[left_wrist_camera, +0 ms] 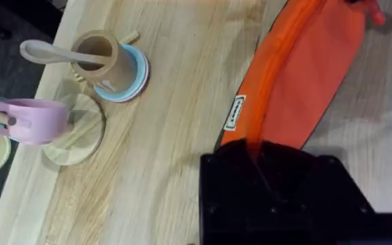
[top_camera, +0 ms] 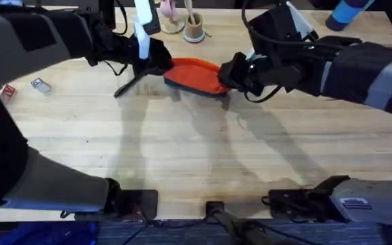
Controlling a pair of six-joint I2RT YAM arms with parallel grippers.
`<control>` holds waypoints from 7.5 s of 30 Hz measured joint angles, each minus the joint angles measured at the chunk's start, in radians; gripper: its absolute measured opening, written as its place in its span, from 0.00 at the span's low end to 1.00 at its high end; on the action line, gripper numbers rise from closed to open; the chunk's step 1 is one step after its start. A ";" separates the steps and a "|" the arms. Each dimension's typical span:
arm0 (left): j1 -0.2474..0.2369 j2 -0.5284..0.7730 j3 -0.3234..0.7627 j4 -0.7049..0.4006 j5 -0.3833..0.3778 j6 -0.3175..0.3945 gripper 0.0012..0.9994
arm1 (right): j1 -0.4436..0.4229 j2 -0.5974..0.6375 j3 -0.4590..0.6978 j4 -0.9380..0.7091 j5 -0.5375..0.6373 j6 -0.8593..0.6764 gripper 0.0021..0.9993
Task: Unzip the bag, pick up the pens from the table one at a time and place them inside, then zip the bag closed.
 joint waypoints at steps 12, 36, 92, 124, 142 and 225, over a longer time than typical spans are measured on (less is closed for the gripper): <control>0.006 0.000 0.000 0.000 -0.007 0.000 0.04 | -0.002 -0.002 0.000 -0.018 -0.071 0.000 0.03; 0.006 0.000 0.002 -0.019 -0.007 0.000 0.04 | 0.000 -0.122 0.000 -0.051 -0.106 0.000 0.03; -0.001 0.000 0.006 -0.087 0.069 0.000 0.04 | 0.152 0.142 0.019 0.505 -0.117 0.027 0.03; -0.003 0.000 0.006 -0.090 0.076 0.000 0.04 | 0.167 0.158 0.217 0.256 -0.212 -0.328 0.60; -0.004 0.000 0.006 -0.090 0.076 0.000 0.05 | 0.107 -0.050 0.269 -0.109 -0.059 -0.579 1.00; 0.061 -0.637 0.006 -0.599 -0.035 -0.117 0.99 | 0.105 0.221 0.490 -0.484 0.006 -1.321 0.03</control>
